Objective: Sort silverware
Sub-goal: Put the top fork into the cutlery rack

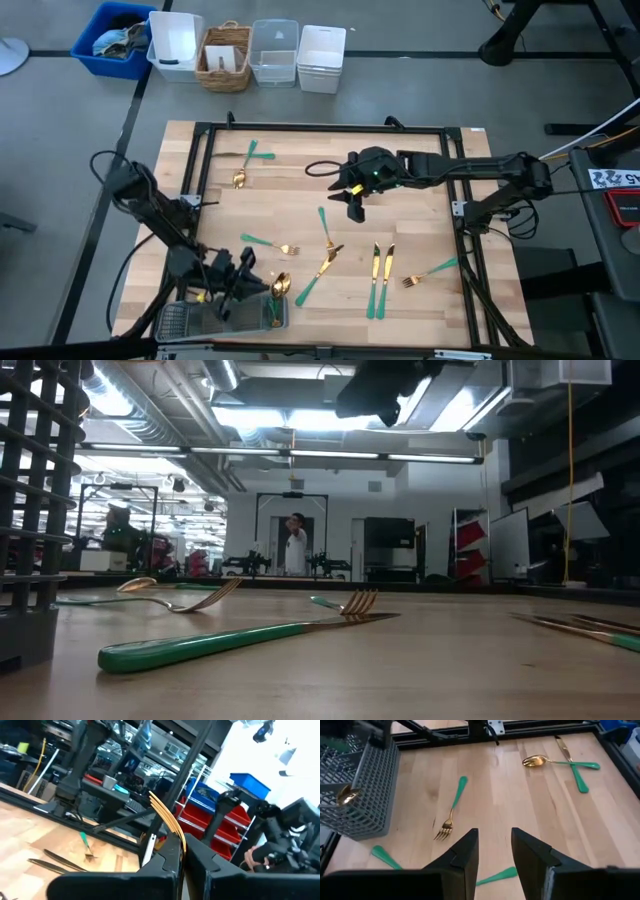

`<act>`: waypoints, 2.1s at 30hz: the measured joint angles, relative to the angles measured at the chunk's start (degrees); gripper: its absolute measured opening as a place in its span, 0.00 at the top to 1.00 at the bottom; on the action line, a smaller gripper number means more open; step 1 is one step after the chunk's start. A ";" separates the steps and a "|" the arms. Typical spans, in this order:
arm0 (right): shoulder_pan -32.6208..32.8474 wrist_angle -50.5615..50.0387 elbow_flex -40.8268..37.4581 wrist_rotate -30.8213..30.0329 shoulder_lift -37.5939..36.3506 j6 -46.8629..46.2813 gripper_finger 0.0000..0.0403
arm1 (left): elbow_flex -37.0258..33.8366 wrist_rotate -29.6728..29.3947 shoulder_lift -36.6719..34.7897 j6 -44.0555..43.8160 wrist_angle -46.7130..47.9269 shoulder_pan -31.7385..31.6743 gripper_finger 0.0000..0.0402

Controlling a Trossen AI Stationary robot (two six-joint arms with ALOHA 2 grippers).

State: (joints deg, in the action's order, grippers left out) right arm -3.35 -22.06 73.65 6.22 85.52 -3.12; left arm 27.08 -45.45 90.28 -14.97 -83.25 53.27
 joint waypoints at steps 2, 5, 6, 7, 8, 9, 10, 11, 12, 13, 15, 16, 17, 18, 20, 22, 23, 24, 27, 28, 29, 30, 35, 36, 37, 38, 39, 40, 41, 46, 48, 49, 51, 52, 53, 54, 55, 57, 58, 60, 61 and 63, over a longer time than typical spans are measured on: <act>0.57 1.46 0.00 0.49 0.02 -0.04 0.71 | 1.53 -0.03 2.20 0.41 0.05 0.68 1.00; 2.05 4.98 0.00 0.84 0.02 -0.06 0.71 | 3.38 0.00 4.73 1.68 0.06 1.70 1.00; 2.88 6.30 0.00 0.91 0.02 -0.05 0.71 | 3.80 0.00 5.41 1.76 0.03 2.04 1.00; 3.81 7.30 0.00 0.96 0.02 0.18 0.71 | 4.15 0.02 6.08 1.93 0.04 2.32 1.00; 4.82 8.18 0.00 1.04 0.02 0.49 0.71 | 4.29 0.02 6.43 2.24 0.11 2.51 1.00; 5.92 9.14 0.00 1.10 0.21 0.93 0.71 | 4.39 -0.04 6.76 2.69 0.11 2.67 1.00; 7.08 10.18 0.00 1.12 0.64 1.73 0.71 | 4.50 -0.03 7.03 3.37 0.06 2.82 1.00; 8.27 10.71 0.00 1.13 0.94 2.34 0.71 | 4.53 -0.01 7.16 3.87 0.12 2.93 1.00; 9.47 10.83 -0.02 1.13 1.44 3.24 0.71 | 4.51 -0.03 7.31 4.73 0.31 2.98 1.00; 10.81 12.26 -0.02 1.13 2.36 4.04 0.71 | 4.51 -0.02 7.47 5.07 0.35 3.00 1.00; 13.09 13.57 0.00 1.08 3.94 5.97 0.71 | 4.43 -0.04 7.70 5.97 0.89 3.27 1.00; 14.13 14.31 0.00 0.89 4.93 6.53 0.71 | 4.41 -0.15 7.76 6.11 1.40 3.37 1.00; 15.02 15.46 0.00 0.89 5.85 6.69 0.71 | 4.47 -0.16 7.74 5.89 1.90 3.37 1.00; 15.82 16.02 0.00 0.89 6.83 6.76 0.71 | 4.49 -0.23 7.72 5.76 2.30 3.39 1.00; 16.94 17.72 0.00 0.79 8.64 6.82 0.71 | 4.51 -0.33 7.72 5.32 3.33 3.45 1.00; 17.73 19.34 0.00 0.68 10.26 6.82 0.71 | 4.49 -0.35 7.70 5.47 4.14 3.64 1.00; 17.79 19.69 0.00 0.42 10.96 6.87 0.71 | 4.47 -0.32 7.71 6.13 4.72 3.65 1.00; 17.87 20.76 0.00 0.43 11.80 7.09 0.71 | 4.40 -0.31 7.80 6.45 5.19 3.66 1.00; 18.12 22.96 -0.02 0.41 13.59 7.73 0.71 | 4.38 -0.31 7.80 6.63 5.15 3.74 1.00; 18.12 24.42 -0.02 0.41 14.12 7.92 0.71 | 4.38 -0.27 7.79 6.64 5.18 3.74 1.00; 18.12 24.90 -0.02 0.41 14.41 8.02 0.71 | 4.38 -0.30 7.80 6.65 5.22 3.74 1.00; 18.06 25.35 -0.02 0.36 14.63 8.08 0.71 | 4.38 -0.29 7.81 6.83 5.13 3.74 1.00; 17.90 26.18 -0.02 -2.10 14.73 8.20 0.71 | 4.38 -0.43 7.81 9.74 4.67 3.72 1.00; 17.90 26.55 -0.02 -2.12 14.73 8.43 0.71 | 4.38 -0.42 7.81 9.85 4.67 3.74 1.00; 17.92 26.85 -0.02 -1.95 14.73 9.15 0.71 | 4.38 -0.44 7.81 9.87 4.67 3.72 1.00; 17.96 26.99 -0.02 -1.46 14.73 9.82 0.71 | 4.38 -0.44 7.81 9.87 4.67 3.72 1.00; 17.96 26.94 -0.02 -0.95 14.73 10.55 0.71 | 4.38 -0.44 7.81 9.87 4.67 3.72 0.99; 17.96 26.83 -0.02 -0.62 14.73 10.90 0.71 | 4.38 -0.44 7.81 9.85 4.67 3.72 0.99; 17.96 26.70 -0.02 -0.59 14.73 10.93 0.71 | 4.38 -0.44 7.81 9.60 4.66 3.72 0.98; 17.96 26.71 -0.02 -0.53 14.73 10.94 0.71 | 4.38 -0.45 7.81 8.95 4.66 3.72 0.96; 17.96 26.73 -0.02 -0.49 14.73 10.93 0.71 | 4.38 -0.44 7.79 8.95 4.65 3.72 0.96; 17.96 26.73 -0.02 -0.48 14.73 10.93 0.71 | 4.38 -0.46 7.79 8.93 4.65 3.72 0.96; 17.96 26.67 -0.02 -0.46 14.73 10.94 0.71 | 4.38 -0.46 7.79 8.91 4.65 3.72 0.97; 17.96 26.69 -0.02 -0.46 14.73 10.93 0.71 | 4.38 -0.46 7.79 8.94 4.65 3.72 0.97; 17.96 26.69 -0.02 -0.46 14.73 10.93 0.71 | 4.38 -0.45 7.79 9.07 4.65 3.72 0.97; 17.96 26.69 -0.02 -0.45 14.73 10.95 0.71 | 4.38 -0.46 7.79 9.27 4.65 3.72 0.97; 17.96 26.67 -0.02 -0.46 14.73 10.93 0.71 | 4.38 -0.46 7.79 9.35 4.63 3.72 0.97; 17.96 26.67 -0.02 -0.44 14.73 10.93 0.71 | 4.38 -0.46 7.79 9.37 4.62 3.72 0.96; 17.96 26.69 -0.02 -0.44 14.73 10.93 0.71 | 4.38 -0.46 7.79 9.37 4.62 3.72 0.95; 17.96 26.67 -0.02 -0.21 14.73 10.94 0.71 | 4.38 -0.46 7.79 9.40 4.62 3.72 0.94; 17.96 26.68 -0.02 0.32 14.73 10.93 0.71 | 4.38 -0.46 7.76 9.49 4.62 3.72 0.93; 17.96 26.82 -0.02 2.60 14.73 10.95 0.71 | 4.38 -0.48 7.76 10.61 4.62 3.72 0.92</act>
State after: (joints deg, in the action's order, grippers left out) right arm 14.61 4.76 73.63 8.82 100.25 7.83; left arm 31.46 -45.93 98.04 -4.36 -78.63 56.99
